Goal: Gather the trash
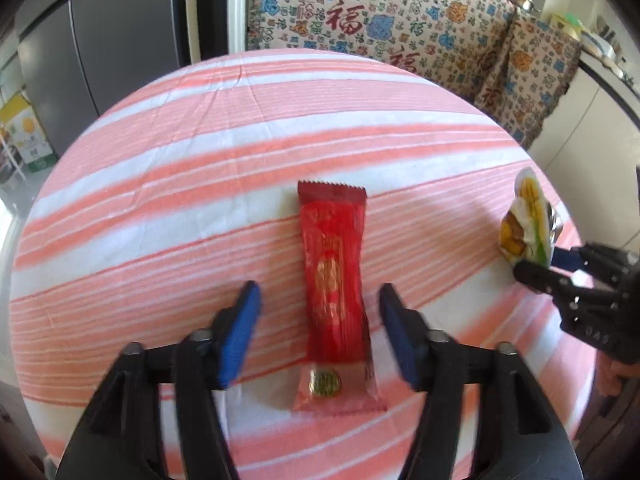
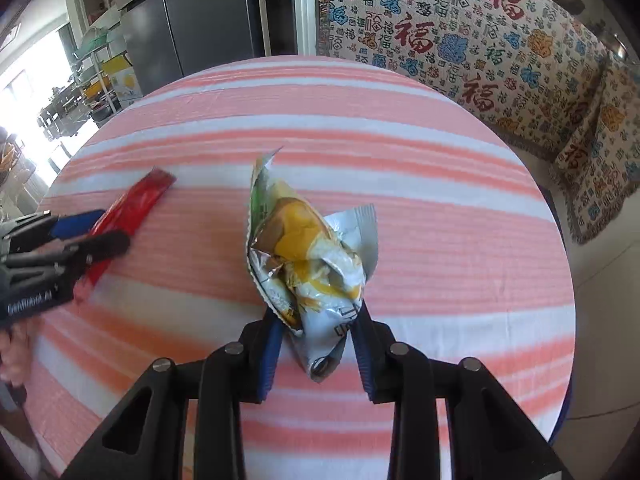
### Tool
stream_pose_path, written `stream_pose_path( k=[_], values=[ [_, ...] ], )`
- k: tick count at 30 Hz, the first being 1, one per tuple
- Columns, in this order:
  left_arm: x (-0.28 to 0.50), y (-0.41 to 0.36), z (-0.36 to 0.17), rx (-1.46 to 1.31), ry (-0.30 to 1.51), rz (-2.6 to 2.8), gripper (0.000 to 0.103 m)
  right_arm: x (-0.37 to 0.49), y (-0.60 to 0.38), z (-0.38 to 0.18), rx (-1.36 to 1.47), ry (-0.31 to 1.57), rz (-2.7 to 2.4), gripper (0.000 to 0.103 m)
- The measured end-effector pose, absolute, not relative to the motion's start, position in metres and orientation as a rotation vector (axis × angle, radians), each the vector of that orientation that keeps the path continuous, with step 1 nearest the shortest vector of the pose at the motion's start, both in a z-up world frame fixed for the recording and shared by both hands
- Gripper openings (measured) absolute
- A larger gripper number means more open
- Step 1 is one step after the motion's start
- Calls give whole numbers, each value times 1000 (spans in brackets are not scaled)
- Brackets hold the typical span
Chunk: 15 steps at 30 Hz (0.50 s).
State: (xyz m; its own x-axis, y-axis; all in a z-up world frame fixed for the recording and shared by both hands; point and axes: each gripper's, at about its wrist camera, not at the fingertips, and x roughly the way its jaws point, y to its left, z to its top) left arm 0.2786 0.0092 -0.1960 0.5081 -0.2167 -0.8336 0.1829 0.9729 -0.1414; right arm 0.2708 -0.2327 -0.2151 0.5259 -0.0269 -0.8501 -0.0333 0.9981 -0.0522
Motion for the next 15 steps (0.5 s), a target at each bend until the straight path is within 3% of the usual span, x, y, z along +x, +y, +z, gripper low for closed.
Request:
stream_pose_path(
  k=[2,3,4,8,15],
  values=[
    [274,19,-194,-76,1011,-259,87,255,-238,-217,-61,1004,-16,45],
    [272,26,-192,-92,1005,-265,87,251,-241,-217,-65,1001,-15,55],
    [271,32,-189,-108,995,-266,87,248,-243,-217,-65,1001,-15,57],
    [271,39,-183,-156,967,-285,94,240,-249,-205,-62,990,9,57],
    [281,0,-196,-3,992,-297,92,244,-233,-180,-188,979,83,58]
  ],
)
